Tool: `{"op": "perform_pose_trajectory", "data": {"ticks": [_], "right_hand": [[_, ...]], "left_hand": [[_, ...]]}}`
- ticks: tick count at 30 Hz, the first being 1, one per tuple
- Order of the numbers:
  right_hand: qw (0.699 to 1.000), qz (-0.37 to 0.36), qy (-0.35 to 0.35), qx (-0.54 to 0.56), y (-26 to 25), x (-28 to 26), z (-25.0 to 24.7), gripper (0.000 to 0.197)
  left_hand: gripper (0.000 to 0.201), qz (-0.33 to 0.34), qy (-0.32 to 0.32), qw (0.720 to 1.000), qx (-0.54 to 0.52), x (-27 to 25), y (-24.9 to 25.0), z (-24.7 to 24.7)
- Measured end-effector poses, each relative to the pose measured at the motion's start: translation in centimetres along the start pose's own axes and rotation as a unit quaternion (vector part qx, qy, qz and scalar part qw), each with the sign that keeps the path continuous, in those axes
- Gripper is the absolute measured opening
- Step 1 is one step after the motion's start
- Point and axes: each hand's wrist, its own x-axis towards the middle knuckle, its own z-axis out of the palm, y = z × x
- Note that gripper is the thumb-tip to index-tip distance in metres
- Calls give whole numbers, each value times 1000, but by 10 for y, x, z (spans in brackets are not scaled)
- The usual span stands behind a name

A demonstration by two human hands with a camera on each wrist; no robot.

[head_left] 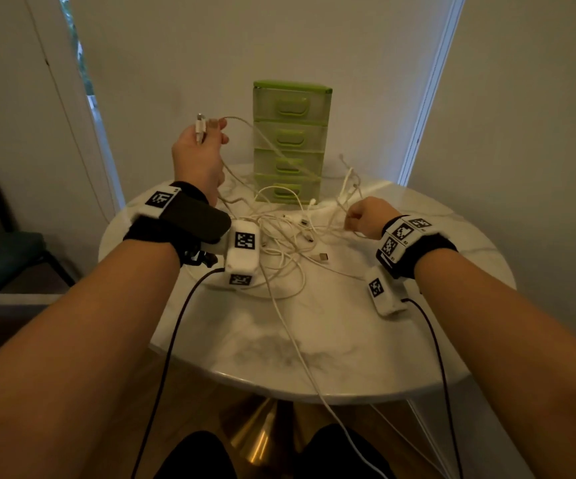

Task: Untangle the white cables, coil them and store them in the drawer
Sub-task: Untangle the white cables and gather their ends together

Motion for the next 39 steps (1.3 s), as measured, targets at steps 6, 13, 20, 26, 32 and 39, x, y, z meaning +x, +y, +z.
{"op": "perform_pose_trajectory", "data": {"ticks": [6, 13, 20, 26, 32, 39], "right_hand": [[991, -55, 61, 103, -9, -3, -1, 26], [964, -146, 76, 208, -35, -8, 3, 23], [963, -181, 9, 201, -44, -11, -8, 26], [968, -168, 6, 188, -37, -5, -5, 29], [990, -79, -35, 115, -16, -4, -4, 15], [976, -116, -40, 177, -32, -16, -8, 13]], "left_hand": [[15, 92, -39, 991, 84, -12, 4, 17], [39, 7, -219, 956, 197, -55, -4, 45], [26, 10, -175, 967, 183, -57, -22, 48], [14, 25, -130, 976, 174, -44, -17, 49], [15, 12, 3, 998, 59, -14, -3, 34], [15, 18, -65, 997, 46, -10, 17, 30]]}}
